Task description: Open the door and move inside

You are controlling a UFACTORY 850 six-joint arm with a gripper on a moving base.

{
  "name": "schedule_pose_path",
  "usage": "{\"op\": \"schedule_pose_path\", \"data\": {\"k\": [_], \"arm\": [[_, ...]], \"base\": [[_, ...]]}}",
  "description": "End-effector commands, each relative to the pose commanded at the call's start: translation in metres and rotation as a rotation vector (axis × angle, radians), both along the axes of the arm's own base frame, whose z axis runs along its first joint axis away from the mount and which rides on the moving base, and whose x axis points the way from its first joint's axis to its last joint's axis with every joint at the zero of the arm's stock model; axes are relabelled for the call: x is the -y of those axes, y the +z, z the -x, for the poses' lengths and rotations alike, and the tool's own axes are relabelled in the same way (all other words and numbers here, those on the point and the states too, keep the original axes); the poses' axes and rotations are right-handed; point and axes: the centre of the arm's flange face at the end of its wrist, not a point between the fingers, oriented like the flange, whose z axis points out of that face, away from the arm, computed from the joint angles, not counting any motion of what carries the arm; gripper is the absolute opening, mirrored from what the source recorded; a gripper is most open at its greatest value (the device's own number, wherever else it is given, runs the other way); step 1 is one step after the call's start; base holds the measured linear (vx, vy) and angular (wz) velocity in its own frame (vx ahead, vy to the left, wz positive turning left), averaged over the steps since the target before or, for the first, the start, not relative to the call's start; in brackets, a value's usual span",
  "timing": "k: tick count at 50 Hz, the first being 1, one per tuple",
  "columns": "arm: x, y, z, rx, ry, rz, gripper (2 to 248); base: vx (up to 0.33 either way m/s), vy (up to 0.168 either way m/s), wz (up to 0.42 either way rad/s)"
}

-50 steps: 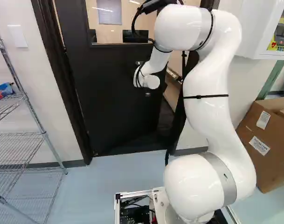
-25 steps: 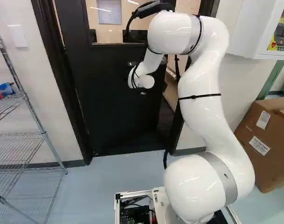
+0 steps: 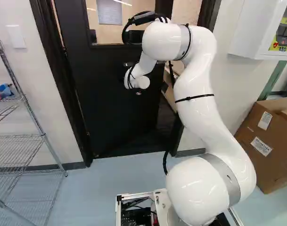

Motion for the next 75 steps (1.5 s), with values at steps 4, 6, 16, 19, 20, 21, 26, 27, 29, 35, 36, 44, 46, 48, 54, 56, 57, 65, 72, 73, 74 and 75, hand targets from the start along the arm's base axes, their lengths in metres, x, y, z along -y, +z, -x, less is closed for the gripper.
{"op": "schedule_pose_path", "data": {"k": [4, 6, 16, 19, 20, 21, 26, 27, 29, 35, 36, 44, 46, 48, 54, 56, 57, 65, 72, 73, 74, 75], "arm": [[-0.001, 0.0, -0.001, 0.001, 0.001, 0.0, 247], [-0.001, 0.0, -0.001, 0.001, 0.002, 0.0, 247], [0.0, 0.001, 0.007, -0.006, 0.001, 0.001, 247], [0.002, 0.002, 0.012, -0.011, 0.001, 0.002, 247], [0.002, 0.003, 0.014, -0.013, 0.0, 0.002, 247], [0.003, 0.003, 0.016, -0.014, 0.0, 0.003, 247], [0.006, 0.005, 0.025, -0.023, -0.002, 0.004, 247], [0.007, 0.005, 0.027, -0.024, -0.002, 0.005, 247], [0.008, 0.006, 0.031, -0.028, -0.003, 0.005, 247], [0.012, 0.008, 0.043, -0.038, -0.005, 0.007, 247], [0.012, 0.008, 0.045, -0.039, -0.006, 0.007, 247], [0.019, 0.011, 0.061, -0.052, -0.011, 0.009, 247], [0.02, 0.012, 0.065, -0.055, -0.012, 0.01, 247], [0.022, 0.012, 0.069, -0.058, -0.014, 0.01, 247], [0.027, 0.014, 0.082, -0.067, -0.019, 0.012, 247], [0.029, 0.015, 0.085, -0.069, -0.021, 0.012, 247], [0.03, 0.015, 0.087, -0.07, -0.022, 0.012, 247], [0.038, 0.017, 0.101, -0.08, -0.032, 0.014, 247], [0.047, 0.019, 0.113, -0.088, -0.043, 0.014, 247], [0.048, 0.019, 0.115, -0.089, -0.045, 0.015, 247], [0.049, 0.019, 0.117, -0.091, -0.047, 0.015, 247], [0.05, 0.019, 0.118, -0.092, -0.048, 0.015, 247]], "base": [[-0.005, 0.005, 0.027], [-0.015, 0.0, 0.045], [-0.003, -0.001, 0.007], [0.0, 0.0, 0.0], [0.0, 0.0, 0.0], [0.0, 0.0, 0.0], [0.0, 0.0, 0.0], [0.0, 0.0, 0.0], [0.0, 0.0, 0.0], [0.0, 0.0, 0.0], [0.0, 0.0, 0.0], [0.0, 0.0, 0.0], [0.0, 0.0, 0.0], [0.0, 0.0, 0.0], [0.0, 0.0, 0.0], [0.0, 0.0, 0.0], [0.0, 0.0, 0.0], [0.0, 0.0, 0.0], [0.0, 0.0, 0.0], [0.0, 0.0, 0.0], [0.0, 0.0, 0.0], [0.0, 0.0, 0.0]]}}
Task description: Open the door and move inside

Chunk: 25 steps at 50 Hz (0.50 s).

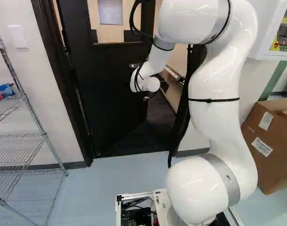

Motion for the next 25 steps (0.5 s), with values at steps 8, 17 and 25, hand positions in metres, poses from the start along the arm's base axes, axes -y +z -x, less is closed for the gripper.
{"op": "schedule_pose_path", "data": {"k": [8, 17, 25], "arm": [[0.01, 0.002, 0.014, -0.008, -0.014, 0.001, 247], [0.019, 0.003, 0.031, -0.018, -0.032, -0.001, 247], [0.026, 0.005, 0.047, -0.026, -0.047, -0.003, 247]], "base": [[0.0, 0.0, 0.0], [0.0, 0.0, 0.0], [0.0, 0.0, 0.0]]}}
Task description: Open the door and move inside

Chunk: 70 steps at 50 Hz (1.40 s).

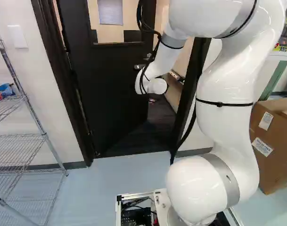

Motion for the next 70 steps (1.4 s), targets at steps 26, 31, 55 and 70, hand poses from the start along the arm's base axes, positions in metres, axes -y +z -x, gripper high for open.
{"op": "schedule_pose_path", "data": {"k": [26, 31, 55, 70], "arm": [[0.017, 0.003, 0.053, -0.021, -0.045, -0.01, 247], [0.02, 0.004, 0.063, -0.024, -0.054, -0.012, 247], [0.036, 0.004, 0.113, -0.032, -0.092, -0.018, 247], [0.047, 0.004, 0.138, -0.033, -0.118, -0.018, 247]], "base": [[0.0, 0.0, 0.0], [0.0, 0.0, 0.0], [0.0, 0.0, 0.0], [0.0, 0.0, 0.0]]}}
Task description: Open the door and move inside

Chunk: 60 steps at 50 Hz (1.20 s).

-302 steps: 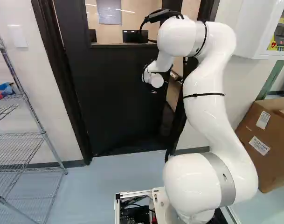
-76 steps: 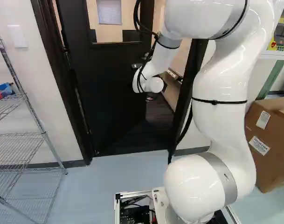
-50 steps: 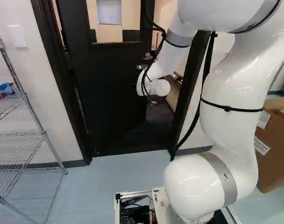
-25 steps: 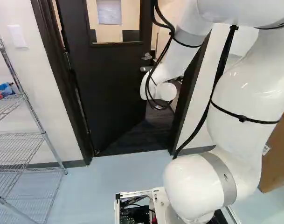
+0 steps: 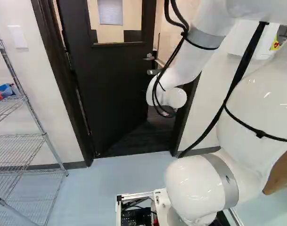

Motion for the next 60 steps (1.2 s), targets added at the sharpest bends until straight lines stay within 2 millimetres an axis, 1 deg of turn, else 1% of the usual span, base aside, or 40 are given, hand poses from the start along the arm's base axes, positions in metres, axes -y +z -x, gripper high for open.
{"op": "schedule_pose_path", "data": {"k": [13, 46, 60], "arm": [[0.004, -0.0002, 0.0063, 0.0, -0.01, 0.0, 247], [0.0042, -0.0002, 0.0066, 0.0, -0.011, 0.0, 247], [0.0042, -0.0002, 0.0066, 0.0, -0.011, 0.0, 247]], "base": [[0.0, 0.0, 0.0], [0.001, 0.0, -0.003], [0.046, 0.001, -0.051]]}}
